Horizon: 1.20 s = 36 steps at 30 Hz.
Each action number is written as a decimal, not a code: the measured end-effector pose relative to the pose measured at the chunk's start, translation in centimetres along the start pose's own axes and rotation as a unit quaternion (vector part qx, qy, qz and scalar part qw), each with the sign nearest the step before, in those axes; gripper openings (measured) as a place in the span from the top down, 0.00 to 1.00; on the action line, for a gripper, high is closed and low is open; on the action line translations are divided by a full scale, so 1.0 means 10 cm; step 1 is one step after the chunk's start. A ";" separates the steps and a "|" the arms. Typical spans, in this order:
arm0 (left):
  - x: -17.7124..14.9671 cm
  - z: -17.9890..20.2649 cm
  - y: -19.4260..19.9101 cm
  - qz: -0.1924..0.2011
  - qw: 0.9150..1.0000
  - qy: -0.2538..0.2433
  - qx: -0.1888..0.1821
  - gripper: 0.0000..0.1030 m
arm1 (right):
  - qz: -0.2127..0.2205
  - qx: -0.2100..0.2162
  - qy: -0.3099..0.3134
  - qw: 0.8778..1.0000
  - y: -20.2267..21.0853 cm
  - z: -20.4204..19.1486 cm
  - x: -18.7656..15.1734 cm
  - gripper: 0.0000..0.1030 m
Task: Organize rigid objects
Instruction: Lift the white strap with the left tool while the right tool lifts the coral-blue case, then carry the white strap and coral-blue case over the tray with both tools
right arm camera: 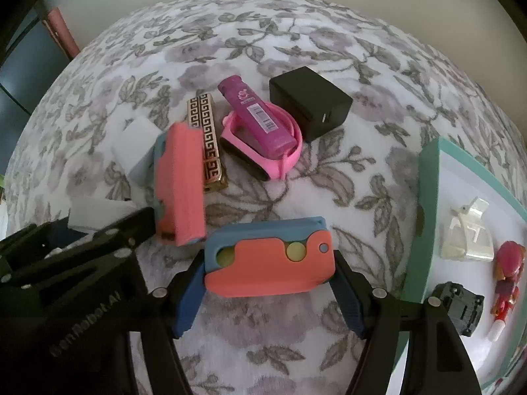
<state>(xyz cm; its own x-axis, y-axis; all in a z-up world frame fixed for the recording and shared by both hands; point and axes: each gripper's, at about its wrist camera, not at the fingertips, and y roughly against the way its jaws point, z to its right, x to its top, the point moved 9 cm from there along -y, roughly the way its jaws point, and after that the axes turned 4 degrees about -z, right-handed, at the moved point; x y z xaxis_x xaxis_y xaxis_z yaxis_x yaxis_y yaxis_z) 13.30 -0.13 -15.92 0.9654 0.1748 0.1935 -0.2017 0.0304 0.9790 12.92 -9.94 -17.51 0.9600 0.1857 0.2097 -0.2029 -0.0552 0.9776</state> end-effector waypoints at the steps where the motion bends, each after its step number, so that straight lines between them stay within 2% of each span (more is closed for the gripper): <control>1: 0.01 0.01 0.02 0.001 1.000 0.000 0.000 0.46 | -0.001 0.003 -0.002 1.000 0.02 0.02 -0.02 0.29; 6: 0.06 0.01 0.20 0.012 1.000 0.005 0.001 0.46 | -0.005 0.014 -0.021 1.000 0.07 0.15 -0.07 0.29; 13: 0.29 0.18 0.70 0.052 0.999 -0.006 -0.005 0.46 | 0.044 0.020 -0.035 0.998 0.51 0.37 0.03 0.29; 17: 0.36 0.47 0.96 0.069 0.997 -0.026 -0.013 0.46 | 0.060 -0.008 -0.054 0.997 0.71 0.59 0.03 0.29; 21: 0.33 0.83 1.07 0.071 0.996 -0.041 -0.035 0.46 | 0.063 -0.011 -0.090 0.994 0.84 0.84 0.03 0.29; 27: 0.20 1.37 1.08 0.062 0.994 -0.069 -0.054 0.46 | 0.070 -0.026 -0.166 0.983 1.01 1.46 -0.10 0.29; 36: -0.06 2.03 1.03 0.048 0.990 -0.108 -0.070 0.46 | 0.063 -0.062 -0.272 0.958 1.10 2.40 -0.47 0.29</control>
<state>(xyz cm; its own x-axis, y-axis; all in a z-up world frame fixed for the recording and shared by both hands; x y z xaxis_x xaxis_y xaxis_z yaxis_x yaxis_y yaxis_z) 14.02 -19.93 -4.64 0.9503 -0.0302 0.3099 -0.3011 0.1634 0.9395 10.85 -34.99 -8.14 0.8785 -0.3551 0.3195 -0.3125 0.0787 0.9467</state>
